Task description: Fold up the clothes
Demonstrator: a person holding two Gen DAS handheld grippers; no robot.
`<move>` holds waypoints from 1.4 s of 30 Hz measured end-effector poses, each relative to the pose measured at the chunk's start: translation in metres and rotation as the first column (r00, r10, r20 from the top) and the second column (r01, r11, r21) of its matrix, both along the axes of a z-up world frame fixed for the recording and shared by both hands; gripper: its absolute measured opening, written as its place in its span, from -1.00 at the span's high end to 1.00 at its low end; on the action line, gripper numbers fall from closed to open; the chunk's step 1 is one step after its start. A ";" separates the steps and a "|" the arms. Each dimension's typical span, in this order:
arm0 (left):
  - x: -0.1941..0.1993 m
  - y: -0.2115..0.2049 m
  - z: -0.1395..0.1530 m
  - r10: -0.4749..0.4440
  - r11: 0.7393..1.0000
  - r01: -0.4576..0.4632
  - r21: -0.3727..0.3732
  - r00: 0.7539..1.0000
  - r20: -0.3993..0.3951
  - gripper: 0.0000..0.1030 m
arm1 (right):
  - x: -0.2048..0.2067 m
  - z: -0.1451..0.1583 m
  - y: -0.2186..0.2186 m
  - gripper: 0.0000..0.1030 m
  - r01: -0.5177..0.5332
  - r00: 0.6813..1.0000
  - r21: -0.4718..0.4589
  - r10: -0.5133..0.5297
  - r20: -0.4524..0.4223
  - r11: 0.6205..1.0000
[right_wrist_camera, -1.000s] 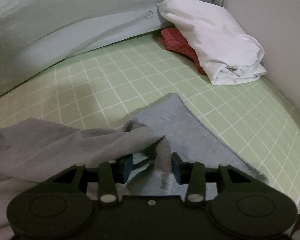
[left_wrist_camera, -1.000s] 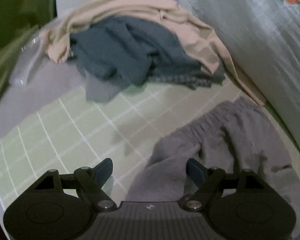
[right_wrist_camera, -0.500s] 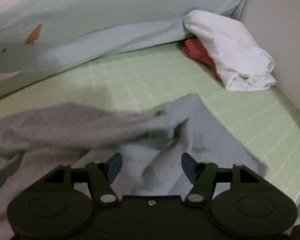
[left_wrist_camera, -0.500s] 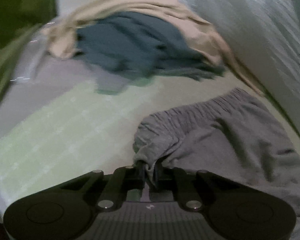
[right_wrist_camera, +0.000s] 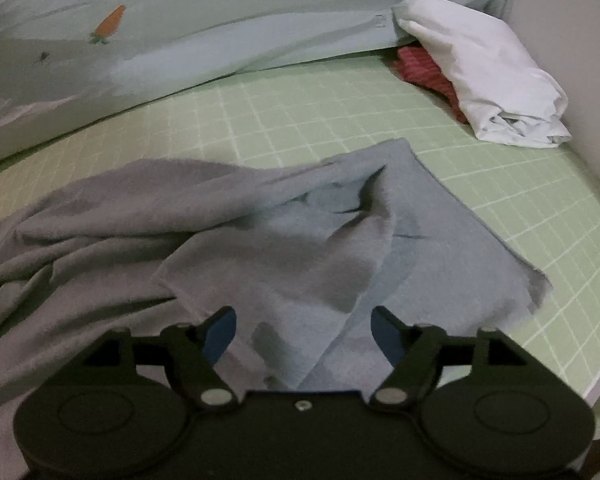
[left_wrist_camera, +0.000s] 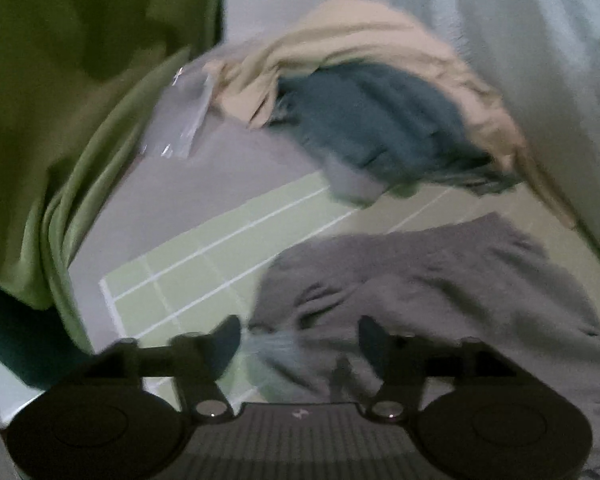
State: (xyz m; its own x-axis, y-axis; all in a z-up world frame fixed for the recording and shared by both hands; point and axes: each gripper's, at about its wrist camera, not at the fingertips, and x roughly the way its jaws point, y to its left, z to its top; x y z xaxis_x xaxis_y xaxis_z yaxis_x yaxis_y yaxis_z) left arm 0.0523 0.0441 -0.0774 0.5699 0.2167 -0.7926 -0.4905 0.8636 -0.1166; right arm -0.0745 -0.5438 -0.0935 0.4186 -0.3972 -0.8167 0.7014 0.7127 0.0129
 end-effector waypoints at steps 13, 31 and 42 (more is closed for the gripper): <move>0.017 -0.123 0.007 -0.211 0.977 0.210 0.041 0.977 0.032 -0.47 | 0.013 0.012 -0.087 0.97 -0.080 0.995 0.080 0.075 0.063 0.994; 0.106 -0.230 0.002 -0.331 0.933 0.328 0.145 0.944 -0.004 -0.50 | 0.140 0.124 -0.191 0.93 -0.048 0.975 -0.532 0.154 0.157 0.845; 0.150 -0.237 -0.015 -0.375 0.913 0.383 0.142 0.924 -0.077 -0.59 | 0.099 0.018 -0.209 -0.19 0.092 0.995 -0.118 -0.097 -0.036 0.989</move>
